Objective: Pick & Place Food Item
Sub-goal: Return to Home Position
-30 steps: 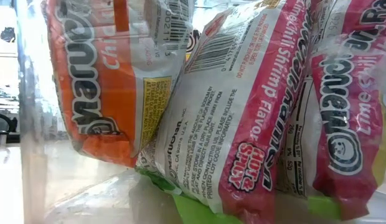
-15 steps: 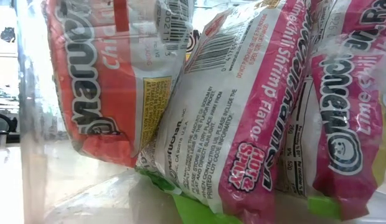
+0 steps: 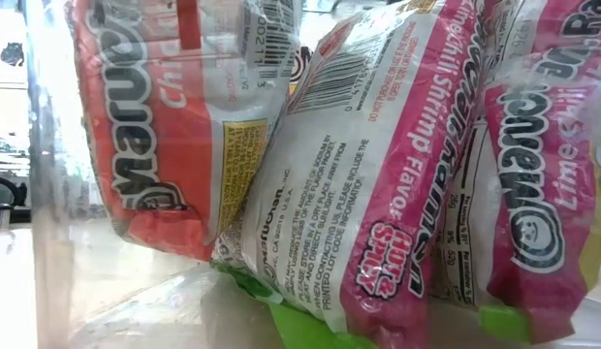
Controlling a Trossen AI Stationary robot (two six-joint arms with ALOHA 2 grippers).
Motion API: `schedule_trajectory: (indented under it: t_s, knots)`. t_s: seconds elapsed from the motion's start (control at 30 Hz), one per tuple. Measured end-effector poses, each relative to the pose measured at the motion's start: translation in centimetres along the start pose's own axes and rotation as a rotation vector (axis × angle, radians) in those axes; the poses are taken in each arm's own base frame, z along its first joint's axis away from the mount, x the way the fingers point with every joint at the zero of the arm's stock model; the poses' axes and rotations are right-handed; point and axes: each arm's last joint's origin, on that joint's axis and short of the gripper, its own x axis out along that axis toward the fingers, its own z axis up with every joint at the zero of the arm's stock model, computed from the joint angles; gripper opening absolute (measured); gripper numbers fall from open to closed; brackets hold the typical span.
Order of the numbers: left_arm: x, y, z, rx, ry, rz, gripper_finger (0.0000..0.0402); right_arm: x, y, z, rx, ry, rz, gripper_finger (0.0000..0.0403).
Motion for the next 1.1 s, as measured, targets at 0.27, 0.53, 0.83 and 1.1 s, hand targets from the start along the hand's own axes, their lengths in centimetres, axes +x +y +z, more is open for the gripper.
schedule_trajectory:
  t_s: [0.27, 0.53, 0.83, 1.1]
  knots:
    - [0.0, 0.0, 0.0, 0.000, 0.000, 0.001, 0.0000, -9.1, 0.8, -0.5, 0.235, -0.315, -0.116, 0.0062]
    - [0.0, 0.0, 0.0, 0.000, 0.000, 0.001, 0.0000, -15.3, 2.0, -2.0, 0.462, -0.566, -0.148, 0.0005]
    - [0.0, 0.0, 0.0, 0.000, -0.002, 0.004, 0.0000, -17.9, 2.9, -3.4, 0.549, -0.657, -0.144, 0.0039]
    - [0.0, 0.0, 0.0, 0.000, -0.002, 0.004, 0.0000, -19.5, 3.7, -4.5, 0.573, -0.701, -0.145, 0.0039]
